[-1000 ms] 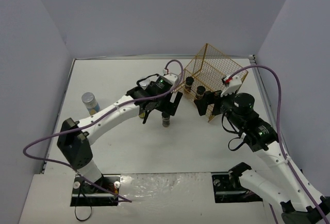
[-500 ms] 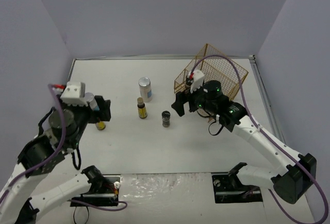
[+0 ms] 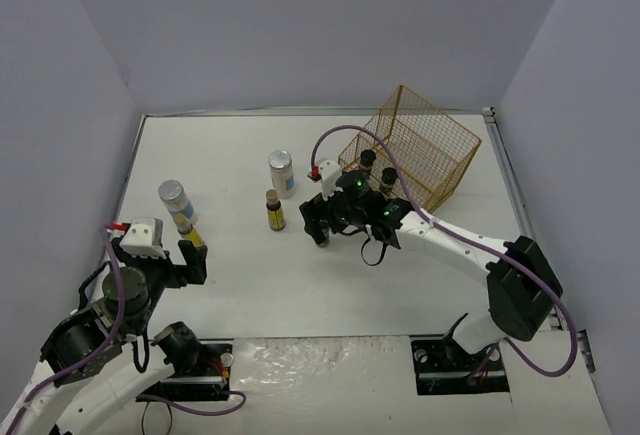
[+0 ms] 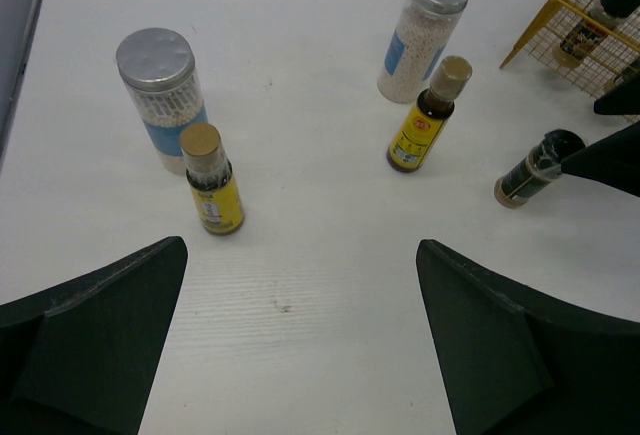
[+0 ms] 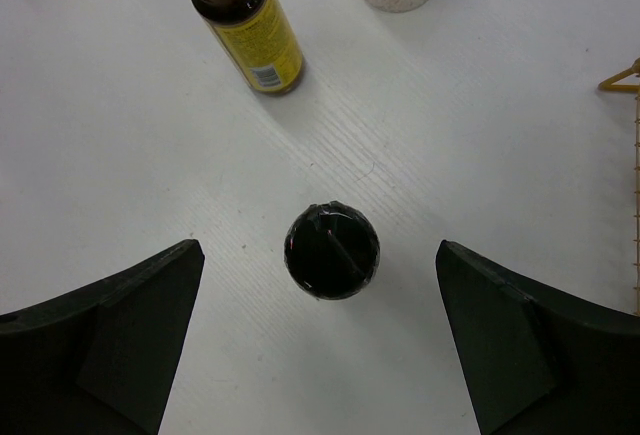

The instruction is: Organize the condiment bottles

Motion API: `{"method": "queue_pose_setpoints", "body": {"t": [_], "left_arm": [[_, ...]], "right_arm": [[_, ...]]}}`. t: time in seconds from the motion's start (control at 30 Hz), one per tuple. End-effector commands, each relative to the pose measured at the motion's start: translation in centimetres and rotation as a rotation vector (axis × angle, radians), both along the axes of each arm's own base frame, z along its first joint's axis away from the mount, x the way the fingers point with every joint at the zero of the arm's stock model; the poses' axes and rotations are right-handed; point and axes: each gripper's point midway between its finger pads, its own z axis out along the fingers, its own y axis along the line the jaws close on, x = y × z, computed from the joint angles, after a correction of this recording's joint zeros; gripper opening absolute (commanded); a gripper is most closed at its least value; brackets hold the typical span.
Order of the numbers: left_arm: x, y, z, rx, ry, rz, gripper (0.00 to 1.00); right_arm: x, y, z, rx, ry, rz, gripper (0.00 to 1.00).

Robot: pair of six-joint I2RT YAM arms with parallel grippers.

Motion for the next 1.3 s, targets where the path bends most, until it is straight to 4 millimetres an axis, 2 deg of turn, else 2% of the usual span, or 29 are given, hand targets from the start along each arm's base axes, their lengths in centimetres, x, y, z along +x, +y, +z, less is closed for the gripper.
{"method": "queue_pose_setpoints", "body": {"t": [0.0, 0.27, 0.5, 0.67, 0.77, 0.87, 0.93, 1.07, 1.17, 1.2, 1.27], "left_arm": [[0.7, -1.7, 1.2, -0.057, -0.036, -0.044, 0.97], [1.7, -2.0, 0.0, 0.022, 0.023, -0.03, 0.97], [2.6, -2.0, -0.3, 0.003, 0.04, -0.019, 0.97], [3.0, -1.9, -0.3, -0.022, 0.041, -0.009, 0.97], [3.1, -1.8, -0.2, -0.029, 0.038, -0.007, 0.97], [3.2, -1.8, -0.3, -0.027, 0.041, -0.004, 0.97], [3.1, -1.8, -0.3, -0.027, 0.043, -0.008, 0.97], [3.2, -1.8, -0.3, -0.03, 0.042, -0.003, 0.97], [3.3, -1.7, -0.3, -0.03, 0.043, 0.004, 0.97], [3.3, -1.7, -0.4, -0.031, 0.045, 0.003, 0.97], [3.4, -1.8, -0.5, -0.033, 0.051, 0.003, 0.97]], "right_arm": [[1.8, 1.1, 1.0, 0.025, -0.097, -0.023, 0.98], [1.4, 1.3, -2.0, -0.033, -0.066, -0.031, 0.88], [1.1, 1.2, -3.0, -0.066, -0.068, -0.042, 0.76], [1.2, 0.8, -3.2, -0.066, -0.075, -0.06, 0.53], [1.2, 0.6, -2.7, -0.06, -0.085, -0.073, 0.27], [1.6, -0.3, -0.2, -0.027, -0.132, -0.132, 0.11], [1.8, -1.1, 2.3, 0.02, -0.169, -0.197, 0.01], [2.4, -4.3, 7.9, 0.09, -0.255, -0.377, 0.0], [2.6, -8.0, 12.2, 0.119, -0.31, -0.54, 0.0], [2.8, -9.7, 13.0, 0.117, -0.318, -0.605, 0.0], [3.3, -12.6, 13.0, 0.087, -0.301, -0.709, 0.0]]}}
